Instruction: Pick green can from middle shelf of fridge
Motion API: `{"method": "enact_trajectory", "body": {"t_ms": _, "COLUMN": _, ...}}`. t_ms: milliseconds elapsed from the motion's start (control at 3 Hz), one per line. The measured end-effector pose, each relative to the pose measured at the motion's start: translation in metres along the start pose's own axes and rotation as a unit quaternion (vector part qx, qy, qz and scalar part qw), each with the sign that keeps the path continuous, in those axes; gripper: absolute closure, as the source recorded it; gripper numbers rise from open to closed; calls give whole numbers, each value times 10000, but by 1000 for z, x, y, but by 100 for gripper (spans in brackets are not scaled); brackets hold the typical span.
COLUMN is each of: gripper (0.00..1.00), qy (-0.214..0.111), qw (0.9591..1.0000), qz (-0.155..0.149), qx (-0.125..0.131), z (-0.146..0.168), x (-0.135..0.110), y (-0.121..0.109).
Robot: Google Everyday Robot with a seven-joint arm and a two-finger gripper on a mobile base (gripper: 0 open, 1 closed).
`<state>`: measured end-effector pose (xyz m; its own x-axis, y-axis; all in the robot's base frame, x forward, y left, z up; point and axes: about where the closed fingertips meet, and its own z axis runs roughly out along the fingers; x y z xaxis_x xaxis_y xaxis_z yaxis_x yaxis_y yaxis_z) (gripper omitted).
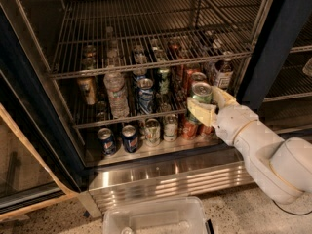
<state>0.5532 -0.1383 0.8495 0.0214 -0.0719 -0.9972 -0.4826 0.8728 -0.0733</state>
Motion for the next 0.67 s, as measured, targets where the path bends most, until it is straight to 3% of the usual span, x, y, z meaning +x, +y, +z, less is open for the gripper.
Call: {"method": "enact_trajectory", "body": {"t_ms": 667, "gripper": 100, "qy": -136, "qw": 9999, "qz": 46, "qx": -64, "z": -16, "x": -13, "y": 4}}
